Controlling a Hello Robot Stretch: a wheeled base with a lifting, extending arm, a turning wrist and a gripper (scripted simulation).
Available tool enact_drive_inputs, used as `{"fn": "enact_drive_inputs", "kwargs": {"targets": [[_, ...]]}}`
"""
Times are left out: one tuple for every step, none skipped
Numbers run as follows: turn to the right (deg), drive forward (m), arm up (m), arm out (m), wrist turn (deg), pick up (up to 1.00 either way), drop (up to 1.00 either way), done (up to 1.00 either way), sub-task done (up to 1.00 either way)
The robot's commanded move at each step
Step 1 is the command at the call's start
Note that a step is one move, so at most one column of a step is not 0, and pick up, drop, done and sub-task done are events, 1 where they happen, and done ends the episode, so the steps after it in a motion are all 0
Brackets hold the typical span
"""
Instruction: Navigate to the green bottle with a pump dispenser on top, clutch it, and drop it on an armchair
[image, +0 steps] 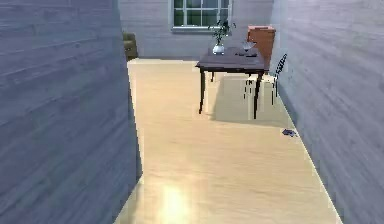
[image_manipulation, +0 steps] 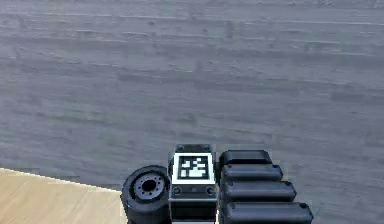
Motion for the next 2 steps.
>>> {"fn": "enact_drive_inputs", "kwargs": {"targets": [[0.0, 1.00, 0.00, 0.00, 0.0, 0.00, 0.00, 0.00, 0.00], [-6.0, 0.00, 0.00, 0.00, 0.0, 0.00, 0.00, 0.00, 0.00]]}}
